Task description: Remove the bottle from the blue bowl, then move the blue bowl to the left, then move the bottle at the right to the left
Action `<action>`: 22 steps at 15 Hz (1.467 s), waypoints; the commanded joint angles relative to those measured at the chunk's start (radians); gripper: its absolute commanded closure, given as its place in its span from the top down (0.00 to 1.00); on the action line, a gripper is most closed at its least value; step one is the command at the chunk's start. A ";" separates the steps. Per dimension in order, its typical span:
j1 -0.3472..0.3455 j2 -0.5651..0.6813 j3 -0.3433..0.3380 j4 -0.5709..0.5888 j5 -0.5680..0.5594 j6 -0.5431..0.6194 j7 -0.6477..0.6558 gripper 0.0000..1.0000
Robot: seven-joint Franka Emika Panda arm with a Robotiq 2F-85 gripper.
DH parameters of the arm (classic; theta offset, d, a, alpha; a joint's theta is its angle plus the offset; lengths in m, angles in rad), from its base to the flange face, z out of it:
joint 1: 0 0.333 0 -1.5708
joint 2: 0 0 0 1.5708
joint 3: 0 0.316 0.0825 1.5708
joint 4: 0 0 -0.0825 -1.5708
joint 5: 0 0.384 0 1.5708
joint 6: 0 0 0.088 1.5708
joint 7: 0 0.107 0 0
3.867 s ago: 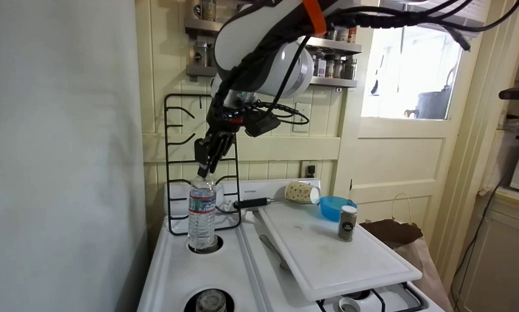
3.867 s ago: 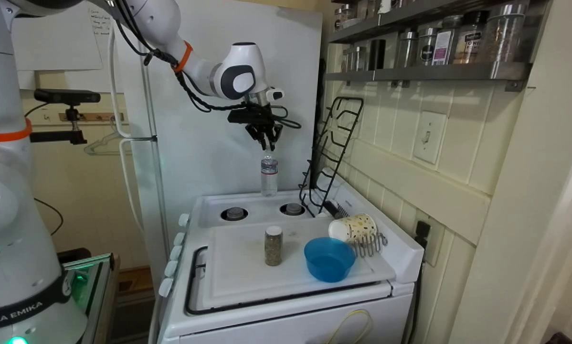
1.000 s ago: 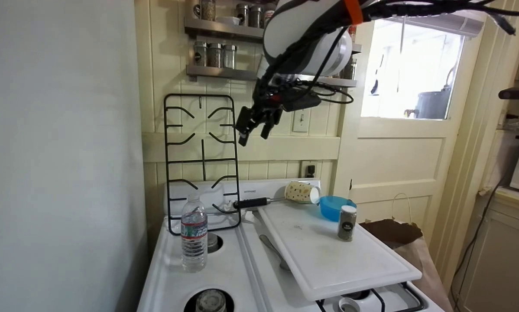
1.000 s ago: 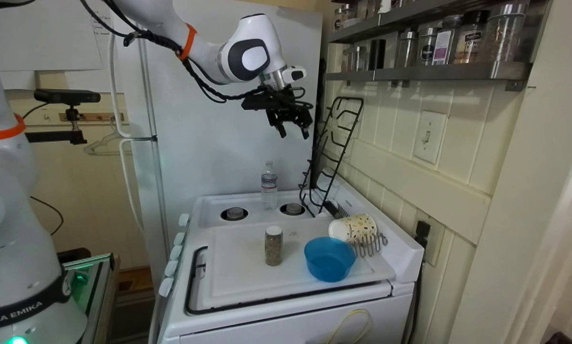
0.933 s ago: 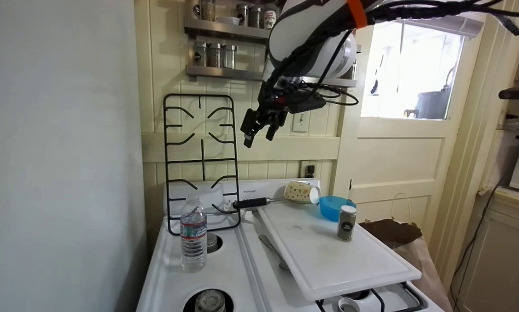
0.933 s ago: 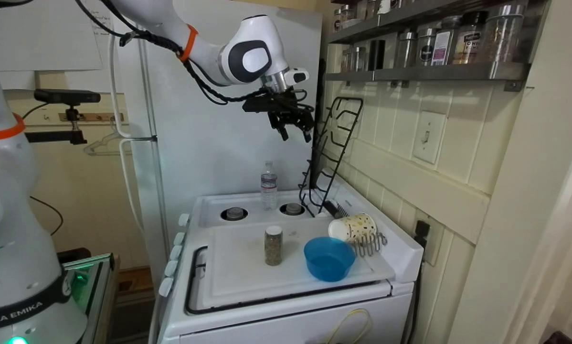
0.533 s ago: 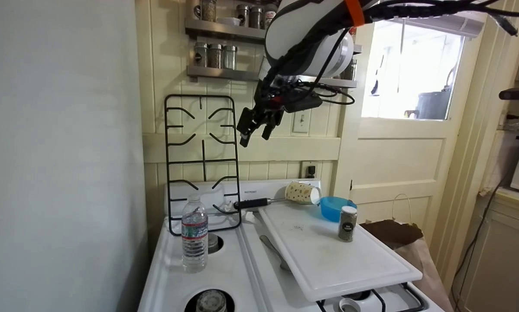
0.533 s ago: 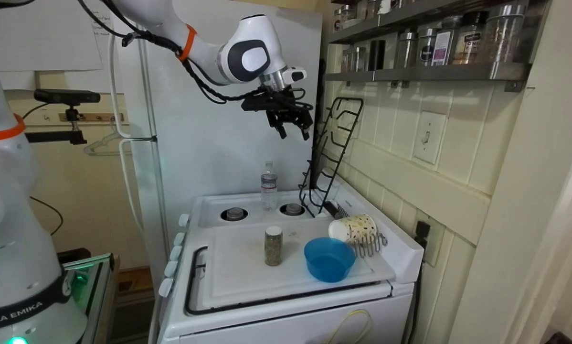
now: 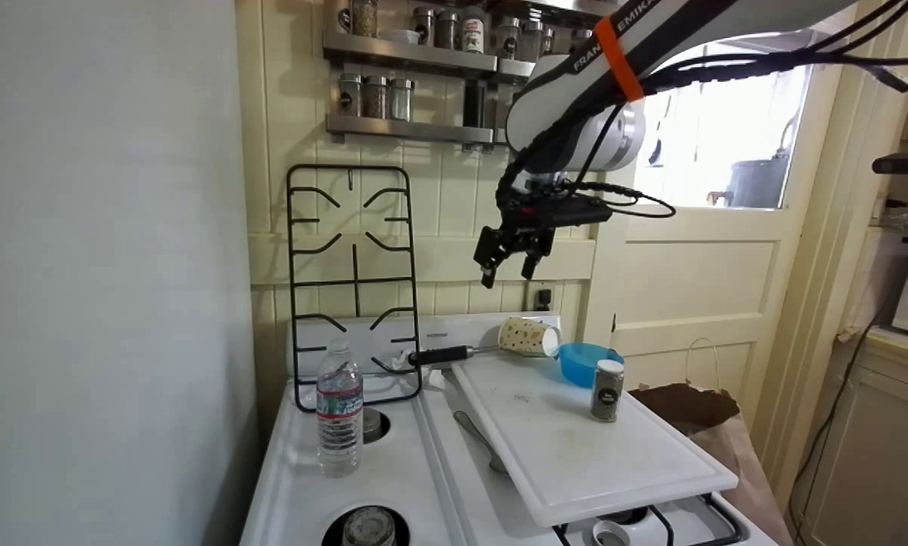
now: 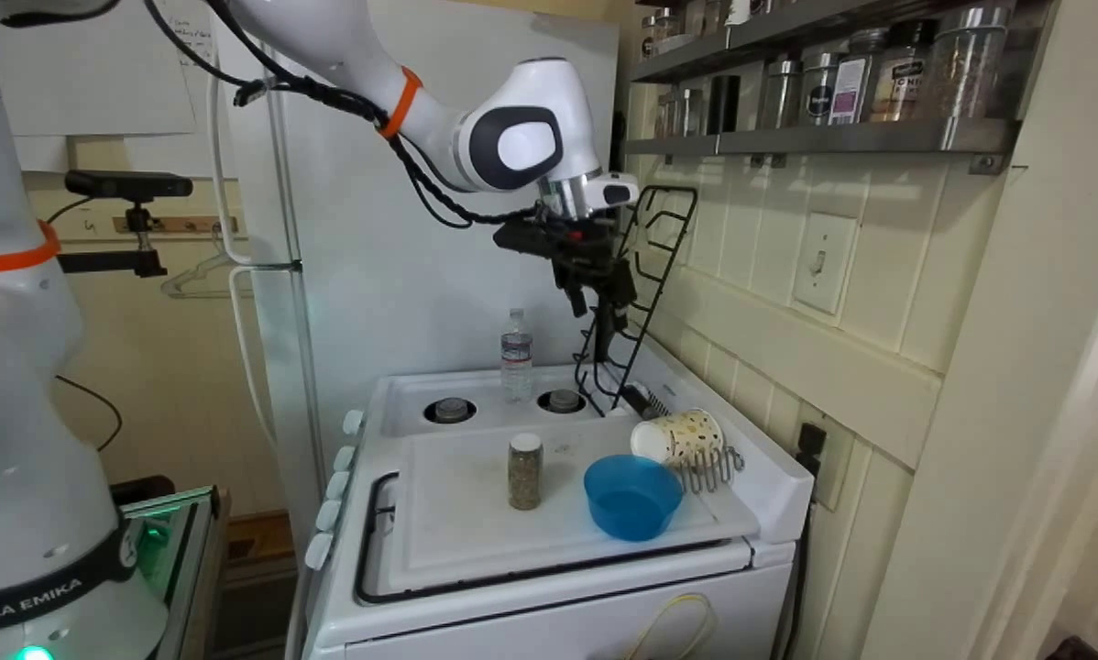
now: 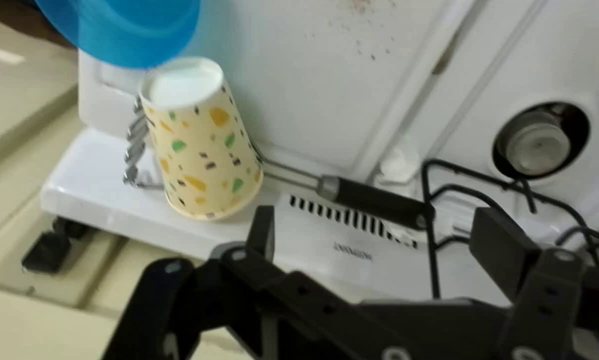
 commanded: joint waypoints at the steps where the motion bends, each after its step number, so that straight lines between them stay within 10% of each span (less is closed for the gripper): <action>1: -0.031 0.076 -0.036 -0.006 -0.033 -0.079 0.076 1.00; 13: -0.068 0.252 -0.099 0.025 0.035 -0.117 0.285 1.00; 14: -0.069 0.261 -0.097 0.028 0.046 -0.097 0.271 0.75; 22: -0.060 0.261 -0.102 0.034 0.036 -0.022 0.257 0.19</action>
